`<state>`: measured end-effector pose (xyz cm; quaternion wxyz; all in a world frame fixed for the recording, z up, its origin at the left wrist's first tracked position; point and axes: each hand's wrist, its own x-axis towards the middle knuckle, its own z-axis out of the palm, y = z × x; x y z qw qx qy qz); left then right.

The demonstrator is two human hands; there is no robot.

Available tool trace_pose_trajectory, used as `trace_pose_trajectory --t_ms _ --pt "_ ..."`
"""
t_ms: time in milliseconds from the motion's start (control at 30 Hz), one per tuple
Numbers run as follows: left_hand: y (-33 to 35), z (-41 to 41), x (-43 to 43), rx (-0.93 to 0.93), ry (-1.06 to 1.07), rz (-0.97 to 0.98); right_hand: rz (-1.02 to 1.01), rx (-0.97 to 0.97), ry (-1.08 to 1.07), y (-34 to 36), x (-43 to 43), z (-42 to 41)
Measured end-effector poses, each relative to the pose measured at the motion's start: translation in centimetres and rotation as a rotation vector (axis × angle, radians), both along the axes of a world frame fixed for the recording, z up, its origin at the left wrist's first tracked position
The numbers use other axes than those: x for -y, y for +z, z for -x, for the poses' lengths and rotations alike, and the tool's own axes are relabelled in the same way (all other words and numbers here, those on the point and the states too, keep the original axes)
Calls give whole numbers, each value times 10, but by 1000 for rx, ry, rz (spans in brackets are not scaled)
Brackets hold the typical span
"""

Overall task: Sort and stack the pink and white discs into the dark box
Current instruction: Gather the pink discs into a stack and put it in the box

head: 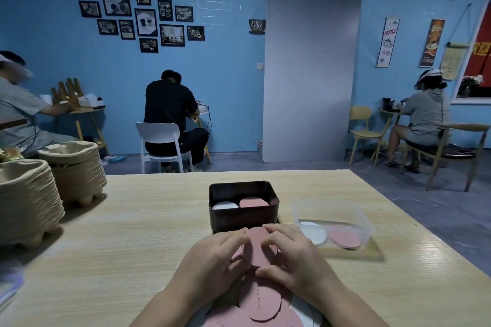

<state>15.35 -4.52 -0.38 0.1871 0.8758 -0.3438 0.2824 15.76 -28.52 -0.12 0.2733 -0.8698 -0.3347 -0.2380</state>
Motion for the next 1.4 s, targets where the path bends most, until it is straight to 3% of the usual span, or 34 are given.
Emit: trace_pose_trajectory --t_ms 500,767,1000,1167,1400 --pt "7 3 0 -6 -43 -8 45 -54 -8 11 0 0" --pt "18 -3 -9 -160 -39 123 -26 -63 19 29 2 -10" --pt "51 -24 -24 35 99 49 -78 -29 -52 66 3 -46" --pt "49 -50 -33 -59 159 -28 -17 -101 -149 80 -8 -80" --pt "32 -64 -40 -90 177 45 139 -189 -274 83 -20 -118"
